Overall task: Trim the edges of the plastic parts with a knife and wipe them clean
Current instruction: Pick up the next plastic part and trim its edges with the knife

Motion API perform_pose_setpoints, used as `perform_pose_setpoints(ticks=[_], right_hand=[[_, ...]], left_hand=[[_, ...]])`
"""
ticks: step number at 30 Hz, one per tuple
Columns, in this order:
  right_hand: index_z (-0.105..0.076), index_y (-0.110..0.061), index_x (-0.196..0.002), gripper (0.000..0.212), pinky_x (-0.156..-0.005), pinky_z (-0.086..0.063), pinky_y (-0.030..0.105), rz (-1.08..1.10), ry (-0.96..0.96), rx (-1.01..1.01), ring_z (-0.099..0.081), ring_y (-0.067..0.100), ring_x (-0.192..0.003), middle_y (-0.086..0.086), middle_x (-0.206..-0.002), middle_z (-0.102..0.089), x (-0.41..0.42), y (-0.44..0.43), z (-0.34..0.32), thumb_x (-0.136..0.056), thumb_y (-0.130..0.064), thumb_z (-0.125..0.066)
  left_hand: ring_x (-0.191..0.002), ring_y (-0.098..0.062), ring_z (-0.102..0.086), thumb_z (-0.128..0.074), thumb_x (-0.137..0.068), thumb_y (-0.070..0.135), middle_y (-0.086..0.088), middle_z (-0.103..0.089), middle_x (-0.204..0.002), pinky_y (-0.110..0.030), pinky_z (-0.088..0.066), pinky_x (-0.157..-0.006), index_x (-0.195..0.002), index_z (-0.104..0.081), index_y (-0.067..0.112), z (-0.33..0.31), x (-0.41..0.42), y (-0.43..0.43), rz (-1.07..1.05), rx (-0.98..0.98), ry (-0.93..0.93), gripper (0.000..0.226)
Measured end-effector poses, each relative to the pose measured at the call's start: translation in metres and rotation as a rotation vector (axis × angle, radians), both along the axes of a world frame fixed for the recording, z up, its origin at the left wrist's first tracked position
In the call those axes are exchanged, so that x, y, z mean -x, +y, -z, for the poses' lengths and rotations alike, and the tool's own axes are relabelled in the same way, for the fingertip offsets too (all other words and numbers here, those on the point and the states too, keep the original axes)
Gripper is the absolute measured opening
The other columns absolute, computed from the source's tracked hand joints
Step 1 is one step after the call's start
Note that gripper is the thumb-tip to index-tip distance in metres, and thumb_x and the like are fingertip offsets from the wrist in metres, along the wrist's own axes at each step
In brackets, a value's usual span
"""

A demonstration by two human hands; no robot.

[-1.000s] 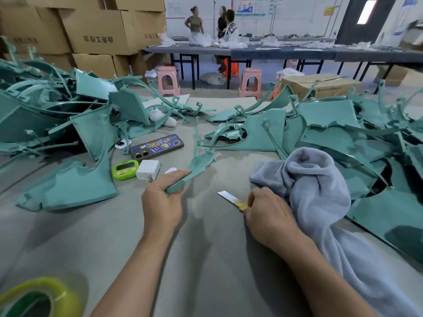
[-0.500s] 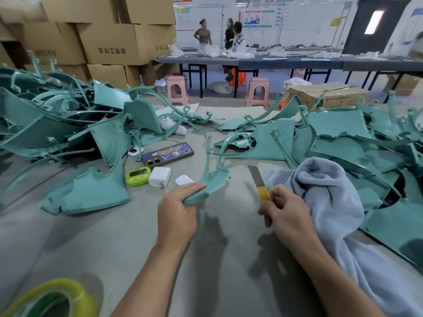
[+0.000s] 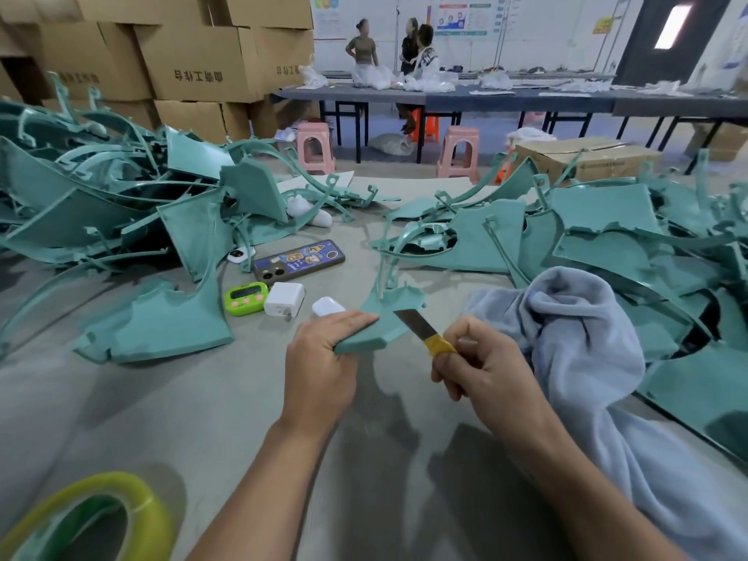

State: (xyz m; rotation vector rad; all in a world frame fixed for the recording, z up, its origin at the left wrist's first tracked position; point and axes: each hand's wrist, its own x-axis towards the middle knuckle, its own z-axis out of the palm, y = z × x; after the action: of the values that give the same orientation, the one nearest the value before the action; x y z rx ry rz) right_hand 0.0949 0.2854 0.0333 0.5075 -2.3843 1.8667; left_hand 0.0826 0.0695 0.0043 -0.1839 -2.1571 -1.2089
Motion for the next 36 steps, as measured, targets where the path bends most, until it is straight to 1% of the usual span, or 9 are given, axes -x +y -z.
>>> perform_pose_setpoints(ticks=[4,7,10,15,20,25,30,34,36], right_hand=[[-0.054,-0.019,-0.074,0.029,-0.051,-0.040,0.029,0.140,-0.021,0.057,-0.052,0.019,-0.050,0.010,-0.067,-0.068,0.005,0.005,0.001,-0.092,0.002,-0.061],[-0.053,-0.013,-0.078,0.020,-0.050,-0.040,0.027,-0.012,-0.005,0.145,-0.051,0.022,-0.051,0.013,-0.068,-0.067,0.002,0.005,-0.003,-0.089,0.002,-0.061],[-0.052,-0.012,-0.080,0.018,-0.049,-0.038,0.029,-0.108,-0.029,0.095,-0.049,0.022,-0.051,0.013,-0.067,-0.066,0.001,-0.001,-0.003,-0.088,0.001,-0.061],[-0.052,-0.019,-0.070,0.032,-0.049,-0.034,0.033,0.119,-0.052,0.118,-0.046,0.021,-0.048,0.014,-0.063,-0.065,0.007,0.007,-0.001,-0.088,0.006,-0.060],[-0.052,-0.015,-0.076,0.017,-0.046,-0.036,0.029,-0.064,-0.073,0.151,-0.047,0.021,-0.049,0.016,-0.064,-0.064,0.003,0.004,-0.006,-0.085,-0.005,-0.062],[-0.054,-0.022,-0.068,0.033,-0.047,-0.036,0.029,0.213,-0.061,0.078,-0.049,0.019,-0.046,0.009,-0.062,-0.066,0.010,0.011,0.000,-0.088,0.002,-0.061],[-0.052,-0.022,-0.074,0.021,-0.046,-0.037,0.029,-0.025,-0.010,0.105,-0.047,0.020,-0.048,0.010,-0.063,-0.064,0.000,0.008,-0.008,-0.087,-0.009,-0.061],[-0.053,-0.022,-0.071,0.029,-0.051,-0.037,0.032,0.269,0.004,0.025,-0.048,0.017,-0.049,0.009,-0.060,-0.064,0.008,0.014,-0.003,-0.091,-0.004,-0.065],[-0.052,-0.021,-0.071,0.029,-0.048,-0.034,0.030,0.190,0.040,0.129,-0.045,0.020,-0.049,0.011,-0.059,-0.062,0.006,0.020,-0.008,-0.089,-0.002,-0.065]], left_hand=[[-0.108,-0.005,-0.065,-0.062,-0.075,-0.001,0.016,-0.074,-0.110,-0.030,-0.050,-0.098,-0.106,-0.079,0.032,0.000,0.000,0.001,-0.004,0.000,-0.005,0.049],[-0.108,-0.004,-0.065,-0.059,-0.074,0.003,0.025,-0.071,-0.109,-0.025,-0.049,-0.098,-0.105,-0.077,0.038,-0.003,-0.002,0.003,-0.002,0.008,-0.005,0.049],[-0.108,-0.004,-0.065,-0.058,-0.073,0.004,0.033,-0.067,-0.107,-0.023,-0.048,-0.098,-0.104,-0.075,0.042,-0.005,-0.004,0.003,-0.007,0.008,0.013,0.052],[-0.109,-0.004,-0.065,-0.055,-0.075,0.003,0.032,-0.068,-0.109,-0.018,-0.046,-0.097,-0.103,-0.072,0.048,-0.008,-0.007,0.005,0.003,-0.020,0.020,0.056],[-0.106,0.001,-0.067,-0.059,-0.075,0.001,0.024,-0.073,-0.106,-0.015,-0.048,-0.096,-0.100,-0.075,0.043,-0.009,-0.007,0.006,0.039,-0.100,0.028,0.051],[-0.100,-0.003,-0.071,-0.068,-0.079,-0.013,0.024,-0.075,-0.101,-0.022,-0.054,-0.089,-0.095,-0.075,0.056,-0.008,-0.004,0.004,0.068,-0.175,0.020,0.072],[-0.099,0.001,-0.070,-0.070,-0.076,-0.018,0.027,-0.074,-0.100,-0.014,-0.052,-0.088,-0.096,-0.075,0.057,-0.008,-0.006,0.006,0.073,-0.167,0.035,0.077],[-0.100,0.000,-0.070,-0.070,-0.077,-0.019,0.028,-0.074,-0.099,-0.014,-0.051,-0.088,-0.096,-0.074,0.058,-0.009,-0.006,0.007,0.077,-0.152,0.041,0.079],[-0.100,0.000,-0.070,-0.071,-0.077,-0.018,0.027,-0.074,-0.098,-0.014,-0.051,-0.088,-0.094,-0.074,0.059,-0.009,-0.006,0.008,0.074,-0.172,0.034,0.079]])
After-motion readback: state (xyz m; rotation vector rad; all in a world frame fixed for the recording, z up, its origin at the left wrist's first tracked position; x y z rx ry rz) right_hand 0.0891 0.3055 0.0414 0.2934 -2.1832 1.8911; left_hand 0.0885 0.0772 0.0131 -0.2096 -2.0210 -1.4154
